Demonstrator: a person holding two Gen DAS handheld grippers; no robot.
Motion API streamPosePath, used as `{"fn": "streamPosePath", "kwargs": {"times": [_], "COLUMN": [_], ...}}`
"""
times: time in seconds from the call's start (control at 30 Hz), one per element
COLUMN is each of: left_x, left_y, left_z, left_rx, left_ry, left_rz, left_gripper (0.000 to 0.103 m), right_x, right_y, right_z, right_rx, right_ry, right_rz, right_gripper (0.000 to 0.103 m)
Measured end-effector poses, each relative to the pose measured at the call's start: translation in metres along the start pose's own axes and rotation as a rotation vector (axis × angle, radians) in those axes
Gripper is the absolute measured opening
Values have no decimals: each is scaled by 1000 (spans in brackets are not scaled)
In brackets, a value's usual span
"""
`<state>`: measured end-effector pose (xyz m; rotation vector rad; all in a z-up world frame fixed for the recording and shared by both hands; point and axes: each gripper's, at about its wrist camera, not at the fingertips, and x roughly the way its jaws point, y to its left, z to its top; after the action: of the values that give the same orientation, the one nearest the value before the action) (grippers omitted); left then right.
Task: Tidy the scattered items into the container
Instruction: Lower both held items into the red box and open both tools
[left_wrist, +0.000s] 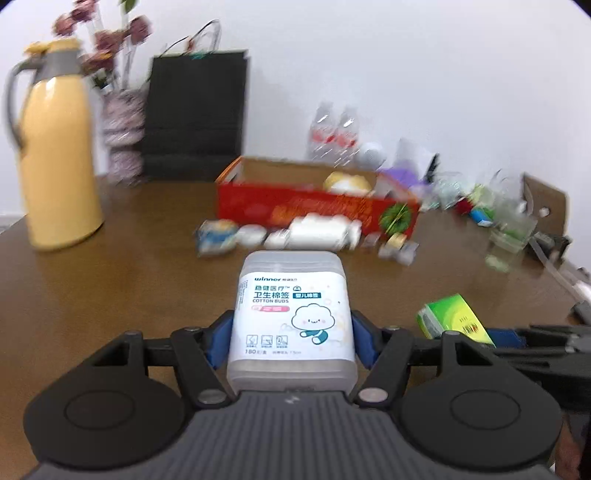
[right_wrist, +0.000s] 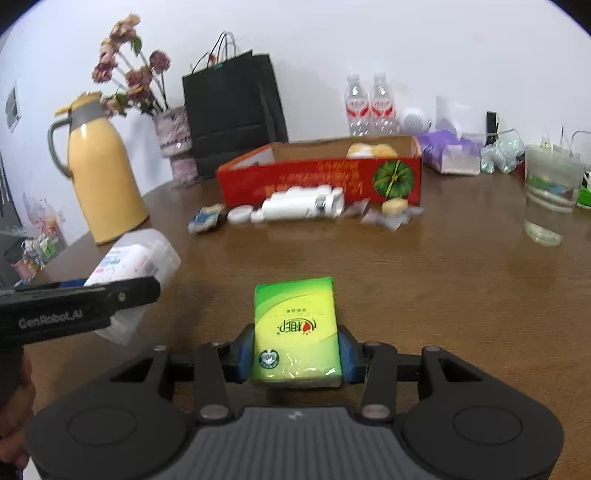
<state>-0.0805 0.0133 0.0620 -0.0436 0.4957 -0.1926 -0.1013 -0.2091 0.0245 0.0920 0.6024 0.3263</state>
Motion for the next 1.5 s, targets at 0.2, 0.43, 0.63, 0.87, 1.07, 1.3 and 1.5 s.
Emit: {"fn": "streamPosePath", "kwargs": {"times": [0.2,0.43,0.63,0.87,1.07,1.3,1.5], "left_x": [79,268,363,362,340,277,148], "left_y": [18,47,62,53,49,43,23], "left_z": [143,250,230,206,213,239,198], "left_rx": [54,-24,-21,129,104,108,85], "left_ry": [28,502,776,812,794,607,156], "left_rz": [-70,-92,-22,-28,-36,8,117], "left_gripper": [66,66,68,83,84,98,103], "right_x": [18,160,265,304,297,242,158], "right_y": [-22,-105,-120,-117,-124,-105,-87], "right_z": [131,272,287,263,265,281,263], "right_rx": [-82,275,211,127,152,163,190], "right_ry": [-122,296,578,731,737,615,273], "right_rz": [-58,59,-73,-90,-115,-89,-13], "right_gripper": [44,44,51,77,75,81,89]}}
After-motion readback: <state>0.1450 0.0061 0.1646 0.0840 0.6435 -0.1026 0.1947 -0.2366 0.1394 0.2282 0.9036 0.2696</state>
